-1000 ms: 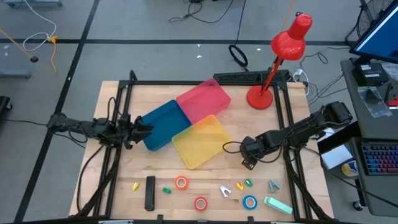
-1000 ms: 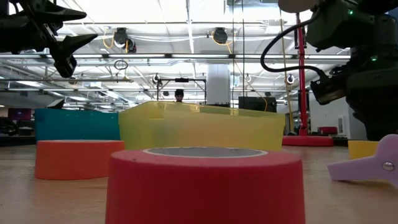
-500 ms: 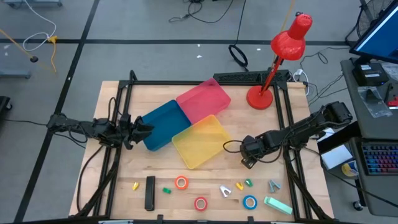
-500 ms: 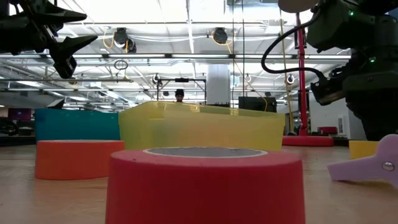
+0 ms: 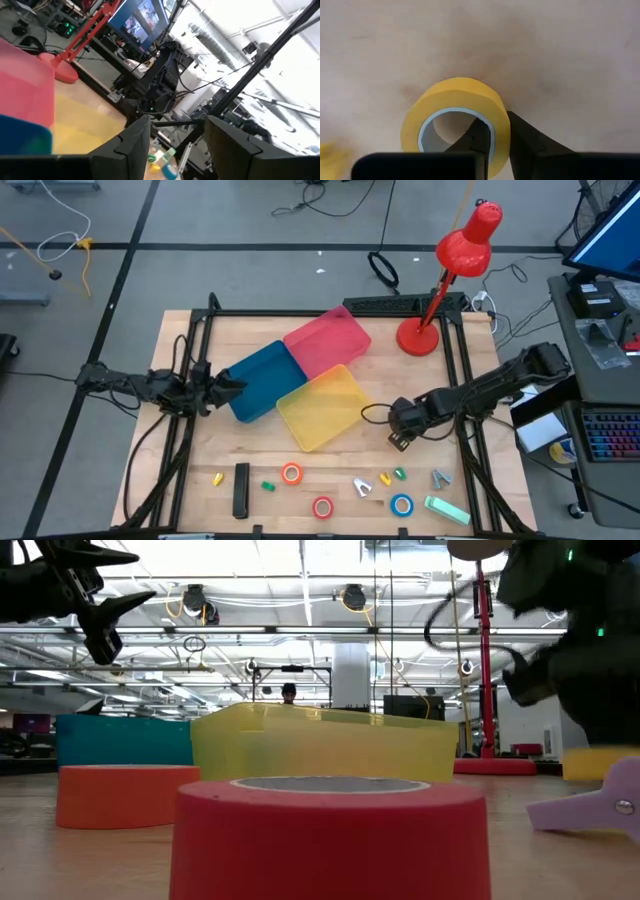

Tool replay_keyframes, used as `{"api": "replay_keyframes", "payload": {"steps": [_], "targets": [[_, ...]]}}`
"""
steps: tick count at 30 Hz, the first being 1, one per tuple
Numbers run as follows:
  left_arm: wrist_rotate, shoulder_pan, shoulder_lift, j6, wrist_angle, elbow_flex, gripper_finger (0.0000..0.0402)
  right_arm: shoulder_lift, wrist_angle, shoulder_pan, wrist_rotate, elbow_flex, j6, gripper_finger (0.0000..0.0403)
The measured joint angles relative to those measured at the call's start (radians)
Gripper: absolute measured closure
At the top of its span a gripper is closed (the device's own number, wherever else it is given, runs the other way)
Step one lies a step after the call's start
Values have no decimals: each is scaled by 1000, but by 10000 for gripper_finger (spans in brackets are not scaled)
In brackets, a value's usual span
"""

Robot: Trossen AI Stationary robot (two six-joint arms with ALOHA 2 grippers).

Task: Pick and place Stapler, Stapler remover, tape
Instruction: Put the yellow tape into the blue bin

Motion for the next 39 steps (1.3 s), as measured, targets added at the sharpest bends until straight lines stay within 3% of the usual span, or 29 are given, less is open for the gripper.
{"api": "replay_keyframes", "payload": {"steps": [6,10,13,17,22,27,39], "targets": [[-8,0,0,-1,73,0,215,-162,204,0,-11,2,61,371],[-59,0,0,-2,92,0,215,-233,459,-14,138,4,71,371],[-106,0,8,0,93,0,215,-238,676,-46,264,5,-8,371],[-132,0,50,-3,116,0,215,-185,926,-121,322,6,-147,371],[-132,0,158,30,212,19,215,-66,1135,-224,307,10,-221,371],[-132,0,299,76,221,112,215,75,1239,-299,195,81,-223,371],[-131,0,726,264,217,408,215,294,1237,-384,45,374,-407,371]]}}
